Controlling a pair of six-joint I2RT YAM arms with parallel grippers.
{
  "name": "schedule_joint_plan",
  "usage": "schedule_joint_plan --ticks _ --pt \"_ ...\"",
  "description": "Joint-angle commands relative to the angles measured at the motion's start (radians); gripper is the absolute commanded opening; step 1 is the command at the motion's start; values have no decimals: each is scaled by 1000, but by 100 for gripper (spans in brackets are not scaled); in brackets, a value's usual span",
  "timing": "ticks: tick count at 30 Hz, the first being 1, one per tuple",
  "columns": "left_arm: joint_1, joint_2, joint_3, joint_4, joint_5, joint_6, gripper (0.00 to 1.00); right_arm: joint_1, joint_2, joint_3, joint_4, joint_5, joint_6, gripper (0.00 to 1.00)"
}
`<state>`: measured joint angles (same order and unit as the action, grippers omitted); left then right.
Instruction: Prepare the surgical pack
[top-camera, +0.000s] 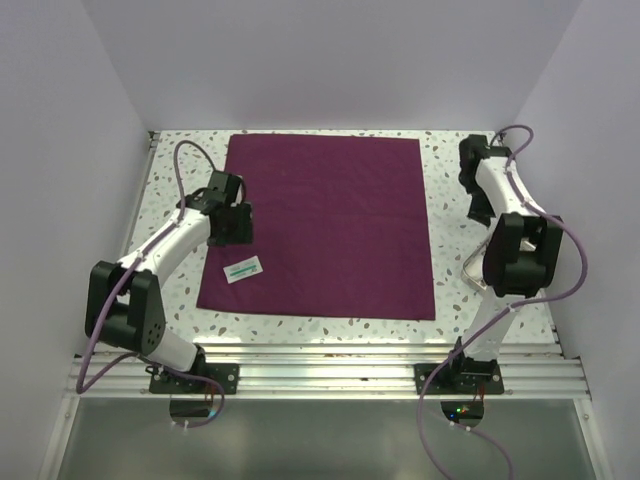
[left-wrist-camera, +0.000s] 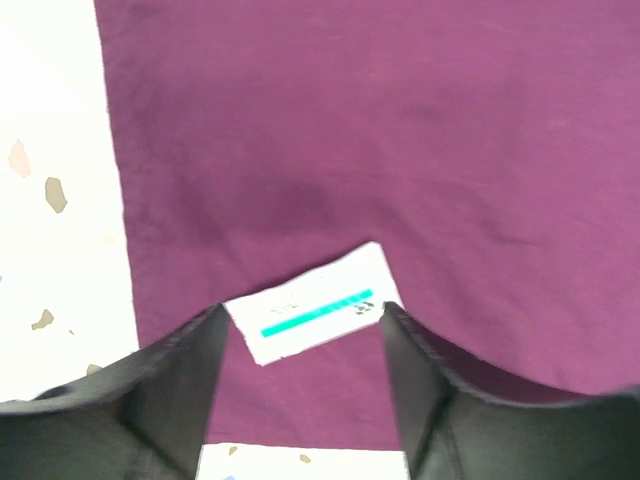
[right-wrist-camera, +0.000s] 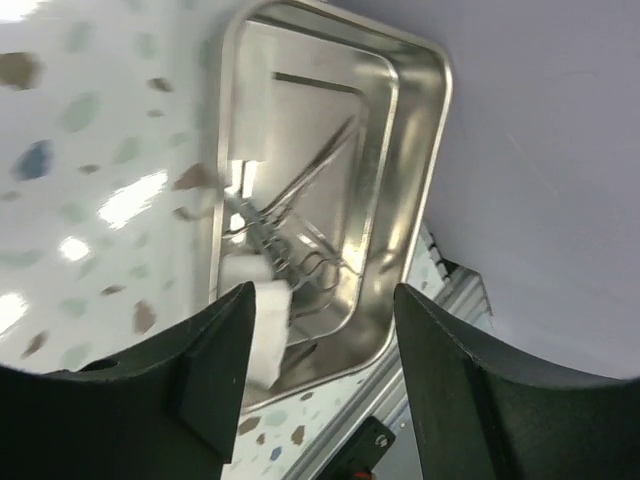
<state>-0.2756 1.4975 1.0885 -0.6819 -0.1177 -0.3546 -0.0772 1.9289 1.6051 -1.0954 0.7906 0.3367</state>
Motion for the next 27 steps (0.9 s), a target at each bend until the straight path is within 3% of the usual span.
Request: schedule_joint_plan --ticks 1,2,6,8,12,16,27 --pt "48 59 -6 15 36 52 64 103 -149 107 -66 -147 62 61" --pt "52 75 2 13 52 77 61 128 -174 108 -48 -283 61 61" --pt "50 122 34 12 64 157 51 282 -294 50 25 -530 100 66" --pt "50 133 40 1 50 172 45 373 -332 6 32 -580 126 68" --pt "50 125 30 -27 9 111 45 470 -355 -95 48 -671 142 67" --pt "64 76 -27 -30 33 23 47 505 -386 -213 123 -755 137 67" --pt "219 -32 -186 30 216 -70 43 518 -410 -252 172 -853 127 65"
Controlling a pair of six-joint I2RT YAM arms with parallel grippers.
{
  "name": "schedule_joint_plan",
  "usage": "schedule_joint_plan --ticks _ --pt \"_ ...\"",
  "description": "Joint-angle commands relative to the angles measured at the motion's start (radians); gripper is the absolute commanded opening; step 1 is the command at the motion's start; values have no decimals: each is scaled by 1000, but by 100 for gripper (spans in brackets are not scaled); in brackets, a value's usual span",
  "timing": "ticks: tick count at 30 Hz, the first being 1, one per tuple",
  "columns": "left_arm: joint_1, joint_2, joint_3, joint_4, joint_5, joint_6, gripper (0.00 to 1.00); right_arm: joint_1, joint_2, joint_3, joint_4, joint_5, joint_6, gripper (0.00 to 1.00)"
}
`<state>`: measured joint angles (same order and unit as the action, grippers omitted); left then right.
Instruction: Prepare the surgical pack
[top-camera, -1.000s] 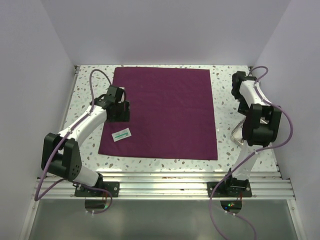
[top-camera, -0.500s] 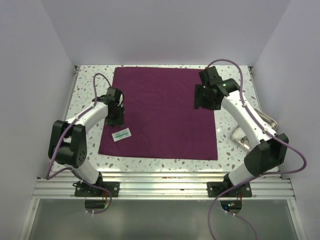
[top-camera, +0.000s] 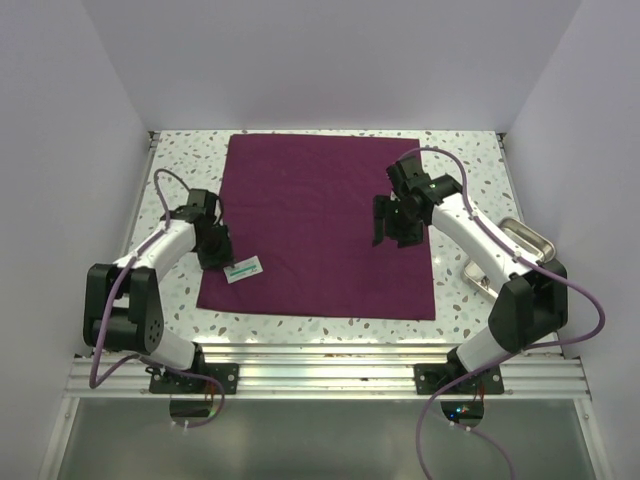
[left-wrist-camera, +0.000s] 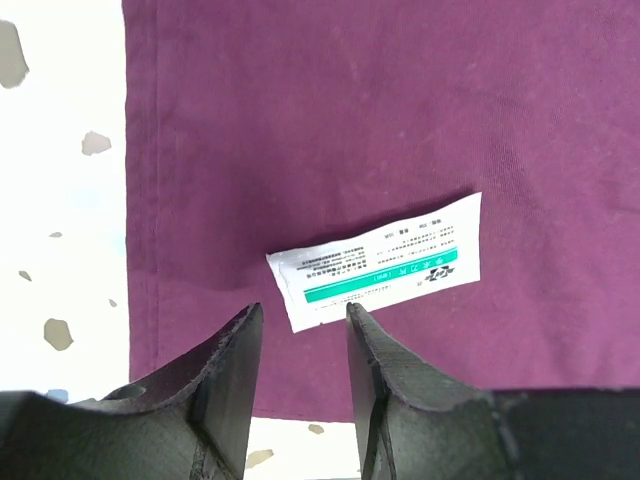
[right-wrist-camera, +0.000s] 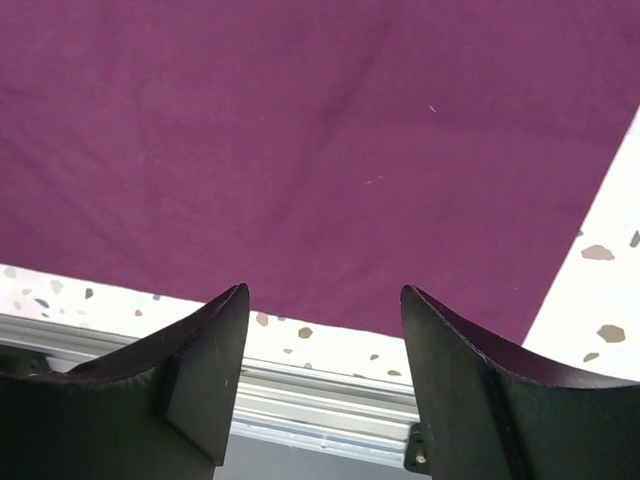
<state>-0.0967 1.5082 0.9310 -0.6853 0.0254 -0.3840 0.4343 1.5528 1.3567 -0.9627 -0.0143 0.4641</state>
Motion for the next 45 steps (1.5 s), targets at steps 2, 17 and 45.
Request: schedule_joint_plan --ticks 2,17,45 --pt "75 -34 -59 53 131 -41 41 7 -34 -7 50 -68 -2 65" --pt "216 -2 -205 253 415 -49 39 9 -40 -18 87 -99 -2 63" --pt "226 -65 -78 104 370 5 1 34 4 9 93 -134 -16 59"
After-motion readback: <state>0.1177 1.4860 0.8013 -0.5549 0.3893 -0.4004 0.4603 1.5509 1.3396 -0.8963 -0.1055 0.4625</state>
